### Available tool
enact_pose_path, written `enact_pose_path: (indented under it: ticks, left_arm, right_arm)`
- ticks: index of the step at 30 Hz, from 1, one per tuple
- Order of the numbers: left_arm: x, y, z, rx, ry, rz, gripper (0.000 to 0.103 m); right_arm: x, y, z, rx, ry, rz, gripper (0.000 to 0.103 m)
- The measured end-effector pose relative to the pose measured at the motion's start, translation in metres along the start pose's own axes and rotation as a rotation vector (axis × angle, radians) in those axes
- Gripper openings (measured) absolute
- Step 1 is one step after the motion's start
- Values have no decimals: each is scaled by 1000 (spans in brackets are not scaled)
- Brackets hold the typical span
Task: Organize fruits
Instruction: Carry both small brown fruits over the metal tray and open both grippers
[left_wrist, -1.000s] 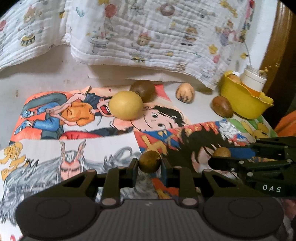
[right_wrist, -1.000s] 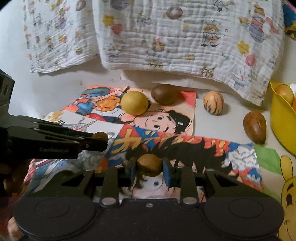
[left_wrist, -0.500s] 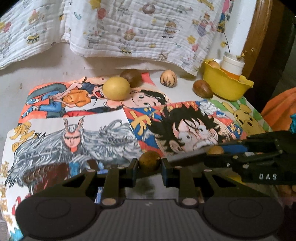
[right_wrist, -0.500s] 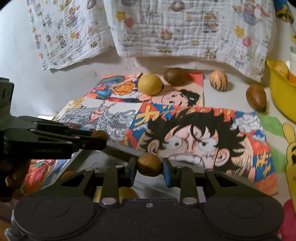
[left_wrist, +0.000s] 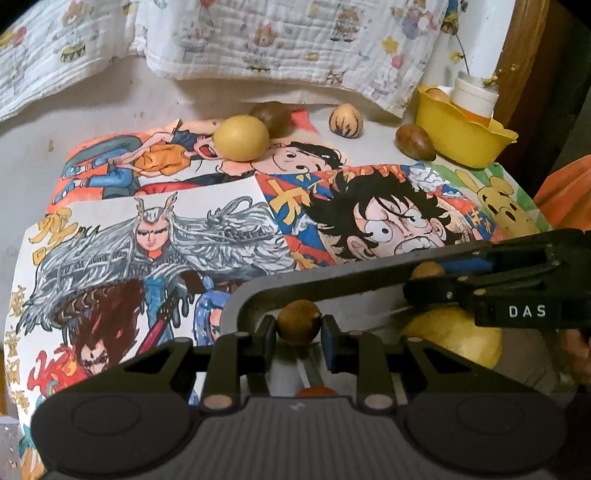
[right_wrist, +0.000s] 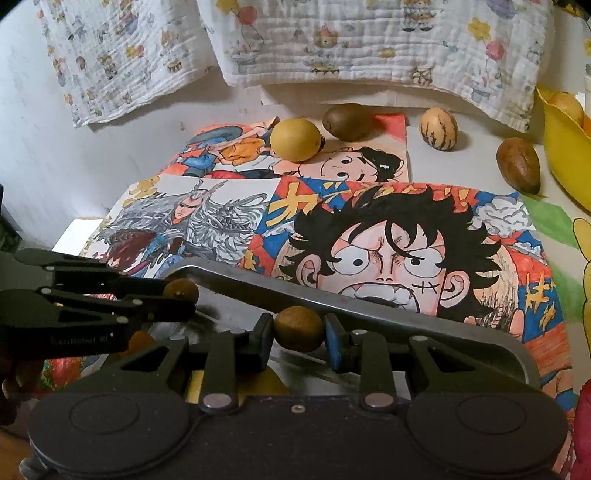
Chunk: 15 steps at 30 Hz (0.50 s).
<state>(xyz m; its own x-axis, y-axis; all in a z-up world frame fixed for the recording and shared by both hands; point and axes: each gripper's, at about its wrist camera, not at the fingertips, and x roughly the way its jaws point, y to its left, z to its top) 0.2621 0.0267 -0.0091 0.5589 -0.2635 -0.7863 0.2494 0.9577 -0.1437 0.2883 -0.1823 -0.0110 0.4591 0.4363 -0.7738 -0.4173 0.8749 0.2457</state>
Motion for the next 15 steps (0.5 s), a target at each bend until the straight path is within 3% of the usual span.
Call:
enact_pose_path:
  ticks: [15]
  left_arm:
    - [0,1,-2,-17,22,7,33]
  right_arm:
    - [4,-3,1,17,14,-5,34]
